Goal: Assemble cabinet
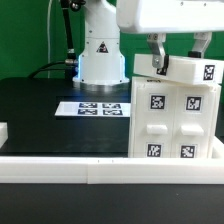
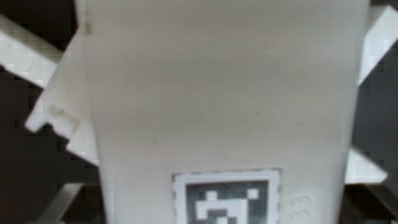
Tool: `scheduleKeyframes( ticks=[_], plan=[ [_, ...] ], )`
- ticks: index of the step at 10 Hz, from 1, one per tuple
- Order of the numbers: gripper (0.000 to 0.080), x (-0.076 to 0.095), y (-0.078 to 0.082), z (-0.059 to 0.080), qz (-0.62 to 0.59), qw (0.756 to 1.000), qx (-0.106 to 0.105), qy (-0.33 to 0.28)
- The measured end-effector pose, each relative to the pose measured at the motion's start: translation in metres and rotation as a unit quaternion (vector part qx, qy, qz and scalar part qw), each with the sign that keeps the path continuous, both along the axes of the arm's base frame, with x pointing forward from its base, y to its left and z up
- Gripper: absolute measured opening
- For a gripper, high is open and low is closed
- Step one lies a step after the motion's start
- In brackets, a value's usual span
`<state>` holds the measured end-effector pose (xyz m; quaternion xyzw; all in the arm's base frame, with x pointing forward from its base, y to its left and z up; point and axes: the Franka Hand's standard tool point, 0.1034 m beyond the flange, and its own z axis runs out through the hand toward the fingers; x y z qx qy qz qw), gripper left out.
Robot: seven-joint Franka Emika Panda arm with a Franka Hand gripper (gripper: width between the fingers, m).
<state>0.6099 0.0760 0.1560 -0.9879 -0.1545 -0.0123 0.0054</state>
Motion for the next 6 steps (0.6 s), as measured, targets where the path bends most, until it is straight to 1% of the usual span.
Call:
scheduleKeyframes(
  ticks=[1,3,4,6],
  plan=[
    [0.0557,0.0000,0.0012,0.0000,-0.053,0.999,0.002,0.000],
    [0.0557,-0.0002,0.0041,-0.0003,-0.165,0.986,0.007,0.003],
    [0.0557,0.0009,0.0046,-0.0004,-0.192,0.981,0.012,0.001],
    [0.0557,0.0022,0.0055,-0.0003,-0.251,0.968,0.015,-0.001]
  ],
)
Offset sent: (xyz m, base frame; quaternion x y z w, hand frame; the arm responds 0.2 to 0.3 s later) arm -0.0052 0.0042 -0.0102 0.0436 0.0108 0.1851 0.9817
